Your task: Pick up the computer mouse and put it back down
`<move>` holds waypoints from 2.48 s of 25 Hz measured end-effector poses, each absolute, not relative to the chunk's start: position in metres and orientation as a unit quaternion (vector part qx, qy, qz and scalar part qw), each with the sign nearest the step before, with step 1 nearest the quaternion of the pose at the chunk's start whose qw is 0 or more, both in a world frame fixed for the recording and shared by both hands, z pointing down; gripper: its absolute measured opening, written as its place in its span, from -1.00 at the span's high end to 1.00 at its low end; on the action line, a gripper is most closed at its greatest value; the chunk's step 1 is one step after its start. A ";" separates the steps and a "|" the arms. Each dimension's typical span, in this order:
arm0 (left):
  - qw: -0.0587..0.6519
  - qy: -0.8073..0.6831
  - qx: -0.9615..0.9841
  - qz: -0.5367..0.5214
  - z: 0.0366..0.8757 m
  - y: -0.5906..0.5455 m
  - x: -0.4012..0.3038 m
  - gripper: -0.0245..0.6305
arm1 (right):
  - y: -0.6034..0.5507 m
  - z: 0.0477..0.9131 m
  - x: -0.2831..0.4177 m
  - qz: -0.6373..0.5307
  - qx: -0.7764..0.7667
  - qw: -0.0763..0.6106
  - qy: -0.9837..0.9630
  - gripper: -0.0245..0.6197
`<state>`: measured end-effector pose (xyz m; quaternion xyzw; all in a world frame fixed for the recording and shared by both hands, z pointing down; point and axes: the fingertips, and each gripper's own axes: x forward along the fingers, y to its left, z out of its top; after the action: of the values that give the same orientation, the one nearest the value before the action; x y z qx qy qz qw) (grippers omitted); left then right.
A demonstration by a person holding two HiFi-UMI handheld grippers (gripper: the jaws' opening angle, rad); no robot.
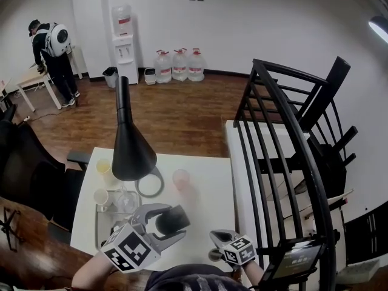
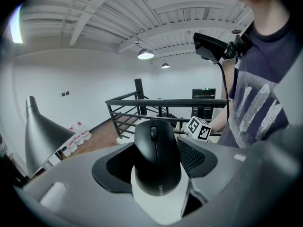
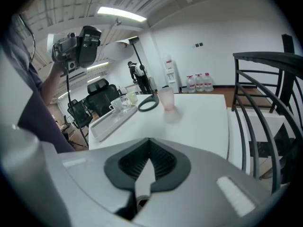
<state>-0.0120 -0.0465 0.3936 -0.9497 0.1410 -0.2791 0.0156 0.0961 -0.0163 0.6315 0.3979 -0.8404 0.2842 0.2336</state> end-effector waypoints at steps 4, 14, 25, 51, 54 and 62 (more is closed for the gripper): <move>0.018 0.138 -0.949 -0.284 0.393 -0.045 -0.010 0.01 | -0.013 0.631 0.097 0.287 0.400 0.230 -0.840 0.91; 0.020 0.143 -0.946 -0.292 0.397 -0.052 -0.010 0.01 | -0.017 0.630 0.099 0.287 0.404 0.224 -0.839 0.92; -0.006 0.143 -0.938 -0.316 0.427 -0.071 -0.006 0.01 | -0.016 0.633 0.101 0.290 0.409 0.224 -0.836 0.91; -0.122 0.149 -0.875 -0.444 0.592 -0.091 -0.021 0.00 | -0.008 0.637 0.105 0.296 0.409 0.235 -0.831 0.91; -0.132 0.149 -0.867 -0.456 0.606 -0.094 -0.023 0.00 | -0.007 0.638 0.105 0.298 0.408 0.236 -0.830 0.91; -0.151 0.150 -0.840 -0.499 0.652 -0.100 -0.028 0.00 | -0.008 0.638 0.106 0.299 0.410 0.235 -0.829 0.91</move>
<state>-0.0279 -0.1000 0.6524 -0.8400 0.1502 -0.4990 -0.1514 0.1059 -0.0085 0.6383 0.4099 -0.8291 0.2993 0.2345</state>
